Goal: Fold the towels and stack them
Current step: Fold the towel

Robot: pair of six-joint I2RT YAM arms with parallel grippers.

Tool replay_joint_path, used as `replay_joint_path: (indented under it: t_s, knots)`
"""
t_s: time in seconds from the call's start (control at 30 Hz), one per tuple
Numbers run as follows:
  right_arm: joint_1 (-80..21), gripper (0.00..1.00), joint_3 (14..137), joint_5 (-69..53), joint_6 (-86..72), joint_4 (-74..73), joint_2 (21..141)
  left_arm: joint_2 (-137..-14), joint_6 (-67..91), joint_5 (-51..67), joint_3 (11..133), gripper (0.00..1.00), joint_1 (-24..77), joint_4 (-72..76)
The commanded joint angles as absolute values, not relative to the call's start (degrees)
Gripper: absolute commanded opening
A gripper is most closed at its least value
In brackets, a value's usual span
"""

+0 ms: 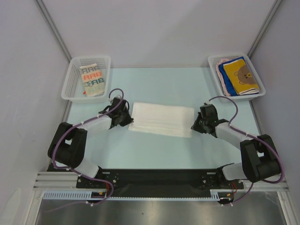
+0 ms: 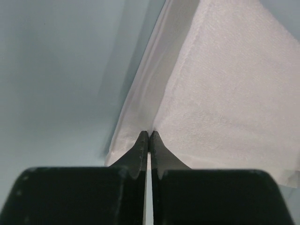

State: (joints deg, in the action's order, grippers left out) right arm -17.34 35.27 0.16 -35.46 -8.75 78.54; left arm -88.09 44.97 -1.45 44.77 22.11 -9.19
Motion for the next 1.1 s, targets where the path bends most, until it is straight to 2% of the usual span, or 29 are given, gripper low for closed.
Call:
replay_joint_path:
  t_s: [0.0, 0.3, 1.07]
  knots:
    - [-17.1, 0.00, 38.0, 0.6, -34.5, -10.5, 77.0, -86.9, 43.4, -3.1, 48.8, 0.00, 21.9, -10.0]
    - [-17.1, 0.00, 40.7, 0.6, -34.0, -15.1, 72.3, -84.6, 41.3, -3.2, 51.9, 0.00, 21.2, -13.2]
    - [-21.4, 0.00, 39.2, -0.4, -35.8, -18.5, 66.9, -79.2, 40.3, -1.8, 46.1, 0.00, 19.2, -13.1]
